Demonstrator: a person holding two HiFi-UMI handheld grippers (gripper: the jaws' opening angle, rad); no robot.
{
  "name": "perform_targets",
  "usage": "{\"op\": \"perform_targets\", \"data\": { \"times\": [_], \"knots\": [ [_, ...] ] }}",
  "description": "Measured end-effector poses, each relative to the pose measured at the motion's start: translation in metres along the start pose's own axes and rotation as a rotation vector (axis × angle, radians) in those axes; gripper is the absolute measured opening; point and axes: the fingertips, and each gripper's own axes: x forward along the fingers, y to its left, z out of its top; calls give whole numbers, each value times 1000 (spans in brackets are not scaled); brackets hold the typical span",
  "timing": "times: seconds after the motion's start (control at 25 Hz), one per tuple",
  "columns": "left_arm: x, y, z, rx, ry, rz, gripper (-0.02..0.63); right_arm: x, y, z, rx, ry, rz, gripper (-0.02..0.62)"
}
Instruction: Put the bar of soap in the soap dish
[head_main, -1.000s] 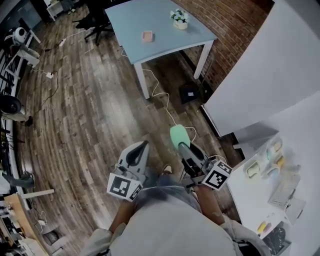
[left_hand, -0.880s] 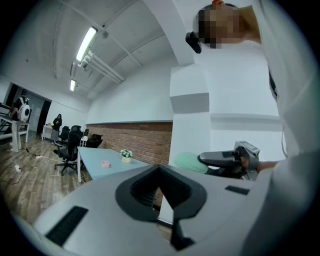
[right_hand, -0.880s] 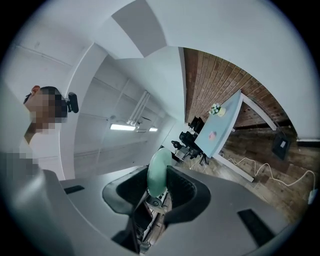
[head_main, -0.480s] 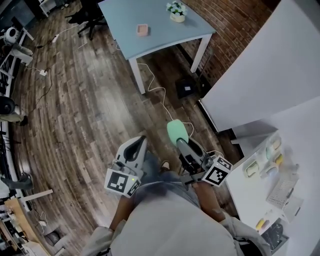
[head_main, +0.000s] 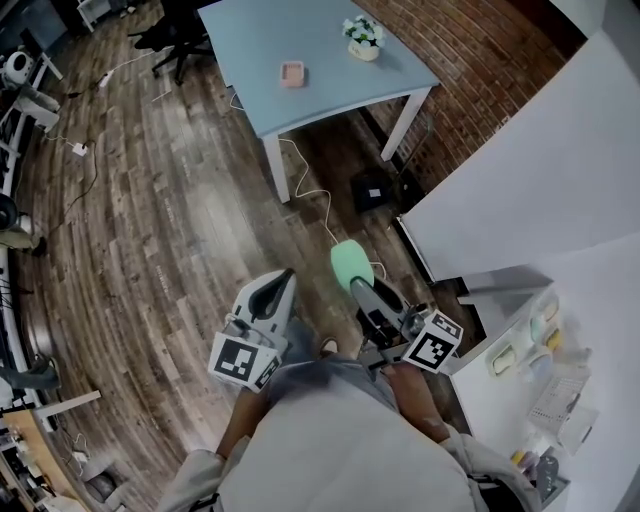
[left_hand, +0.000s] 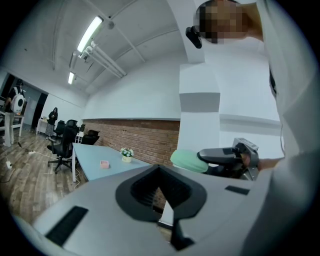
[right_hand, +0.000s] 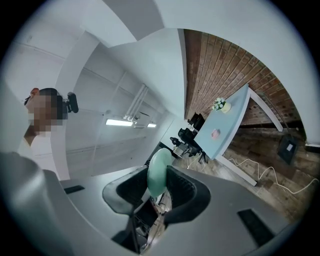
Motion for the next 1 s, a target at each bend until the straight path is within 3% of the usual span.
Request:
{"op": "perform_targets", "data": {
  "times": [0.56,1.0],
  "knots": [
    [19,101,16,-44,-22,-14,3,107,-10,-1,19,18,20,121],
    [33,138,25,-32,-23,-63,3,146,-16,-6,36,-18,3,121]
  ]
}}
